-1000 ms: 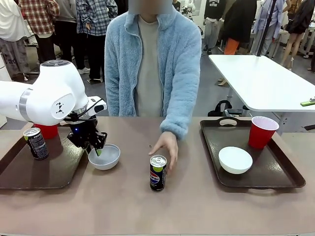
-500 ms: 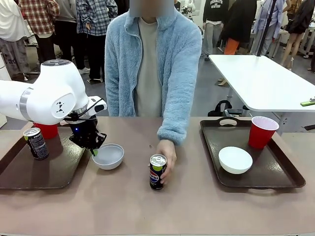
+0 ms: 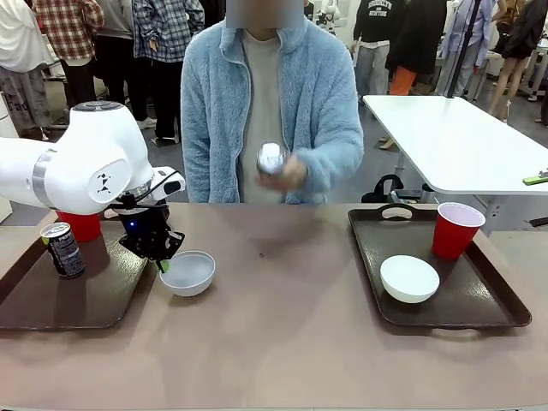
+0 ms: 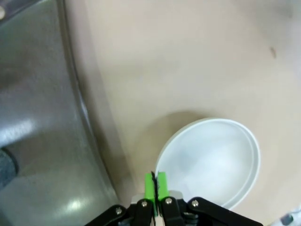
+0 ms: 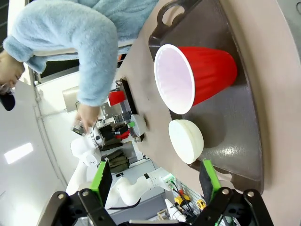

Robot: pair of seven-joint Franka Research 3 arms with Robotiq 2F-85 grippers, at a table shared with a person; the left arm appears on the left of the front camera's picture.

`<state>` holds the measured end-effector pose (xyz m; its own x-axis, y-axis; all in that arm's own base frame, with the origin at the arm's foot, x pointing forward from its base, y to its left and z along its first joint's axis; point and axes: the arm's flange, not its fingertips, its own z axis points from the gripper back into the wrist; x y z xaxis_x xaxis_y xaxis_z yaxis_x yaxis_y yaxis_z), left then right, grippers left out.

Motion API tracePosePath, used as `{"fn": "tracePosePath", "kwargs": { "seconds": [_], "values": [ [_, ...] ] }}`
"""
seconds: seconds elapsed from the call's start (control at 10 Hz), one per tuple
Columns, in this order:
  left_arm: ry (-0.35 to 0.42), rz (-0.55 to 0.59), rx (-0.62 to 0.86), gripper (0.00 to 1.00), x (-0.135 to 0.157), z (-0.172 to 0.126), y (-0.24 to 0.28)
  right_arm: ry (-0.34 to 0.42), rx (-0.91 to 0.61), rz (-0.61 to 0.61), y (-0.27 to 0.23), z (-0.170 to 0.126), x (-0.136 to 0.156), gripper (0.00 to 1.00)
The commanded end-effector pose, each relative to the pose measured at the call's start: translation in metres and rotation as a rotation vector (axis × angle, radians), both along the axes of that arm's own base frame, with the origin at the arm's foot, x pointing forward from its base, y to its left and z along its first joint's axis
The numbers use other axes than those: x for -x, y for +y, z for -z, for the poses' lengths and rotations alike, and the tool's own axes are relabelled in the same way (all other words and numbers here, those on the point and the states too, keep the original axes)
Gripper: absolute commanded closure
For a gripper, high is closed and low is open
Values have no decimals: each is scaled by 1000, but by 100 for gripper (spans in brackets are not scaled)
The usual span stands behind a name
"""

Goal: Prepare tableware on both trays.
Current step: Pick up a Picnic Bowl from the table and place it on a Handle tray.

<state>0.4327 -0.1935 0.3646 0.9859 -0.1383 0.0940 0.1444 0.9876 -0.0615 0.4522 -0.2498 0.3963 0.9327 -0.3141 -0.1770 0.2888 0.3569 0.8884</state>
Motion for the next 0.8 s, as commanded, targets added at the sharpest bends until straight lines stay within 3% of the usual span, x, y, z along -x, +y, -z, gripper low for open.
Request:
{"fn": "tracePosePath", "kwargs": {
  "seconds": [0.0, 0.1, 0.3, 0.7],
  "values": [
    [22, 42, -9, 100, 49, -63, 18, -5, -3, 3, 0, 0, 0, 3],
    [8, 71, -26, 100, 70, -87, 33, -5, -3, 3, 0, 0, 0, 3],
    [11, 96, -19, 100, 98, -107, 66, -5, -3, 3, 0, 0, 0, 3],
    [-88, 52, 4, 100, 99, -112, 148, -5, -3, 3, 0, 0, 0, 3]
  ]
}}
